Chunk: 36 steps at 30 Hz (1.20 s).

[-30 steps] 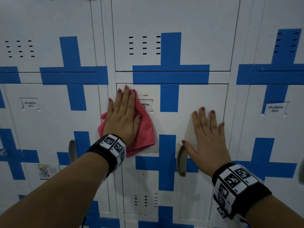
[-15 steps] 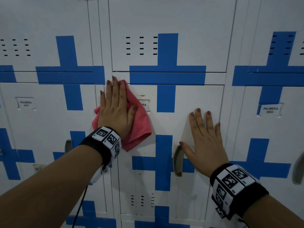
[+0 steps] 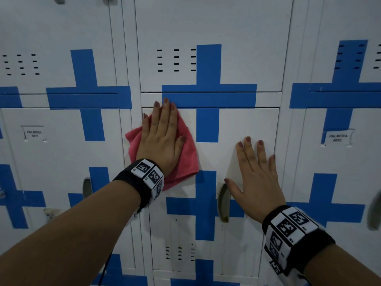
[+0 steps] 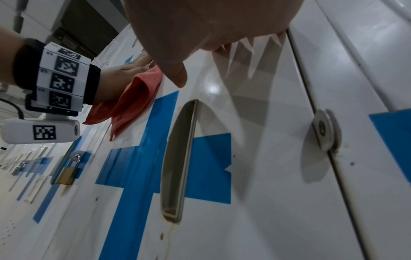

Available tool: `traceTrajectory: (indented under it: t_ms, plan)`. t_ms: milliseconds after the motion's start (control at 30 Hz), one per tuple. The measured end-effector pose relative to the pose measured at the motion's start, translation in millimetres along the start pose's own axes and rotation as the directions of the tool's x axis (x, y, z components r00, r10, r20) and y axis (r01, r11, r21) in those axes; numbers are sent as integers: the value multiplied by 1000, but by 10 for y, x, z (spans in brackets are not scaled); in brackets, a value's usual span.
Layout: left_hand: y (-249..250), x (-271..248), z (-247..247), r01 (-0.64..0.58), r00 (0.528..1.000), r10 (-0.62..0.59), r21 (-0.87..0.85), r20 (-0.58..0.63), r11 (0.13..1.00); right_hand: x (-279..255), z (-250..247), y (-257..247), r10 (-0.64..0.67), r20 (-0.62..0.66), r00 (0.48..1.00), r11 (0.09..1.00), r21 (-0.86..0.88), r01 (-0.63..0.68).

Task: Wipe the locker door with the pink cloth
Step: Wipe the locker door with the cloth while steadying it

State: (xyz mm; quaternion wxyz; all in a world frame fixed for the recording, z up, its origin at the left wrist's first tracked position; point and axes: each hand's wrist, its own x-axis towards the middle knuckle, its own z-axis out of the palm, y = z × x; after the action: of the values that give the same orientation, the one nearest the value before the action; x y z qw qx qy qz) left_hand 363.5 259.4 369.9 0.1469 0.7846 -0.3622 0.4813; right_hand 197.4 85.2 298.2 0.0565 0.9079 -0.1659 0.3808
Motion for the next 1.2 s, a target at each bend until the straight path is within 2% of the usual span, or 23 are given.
traceTrajectory:
  t_ms: [500,733,867,1033,1100,1200]
  plan:
    - [239,44,61,-174,985,174,-24,-20,984,4,53,-2,-3,-25,1000,1000,-4,2]
    - [248,39,75,-267,964,267,12,-12,964,8,64,-28,3,-28,1000,1000,-5,-3]
    - [214,30,81,-369,930,369,-1,-7,930,6,63,-19,0,-27,1000,1000,-8,0]
    - [104,20,94,-488,872,473,-141,-126,861,5,58,-18,2,-24,1000,1000,-13,-2]
    - [65,2,128,-517,852,495,-118,-171,848,2,55,-13,0,-23,1000,1000,-11,-1]
    - [10,-88,162,-493,857,472,-59,-207,868,1,51,-10,-1,-17,1000,1000,-13,1]
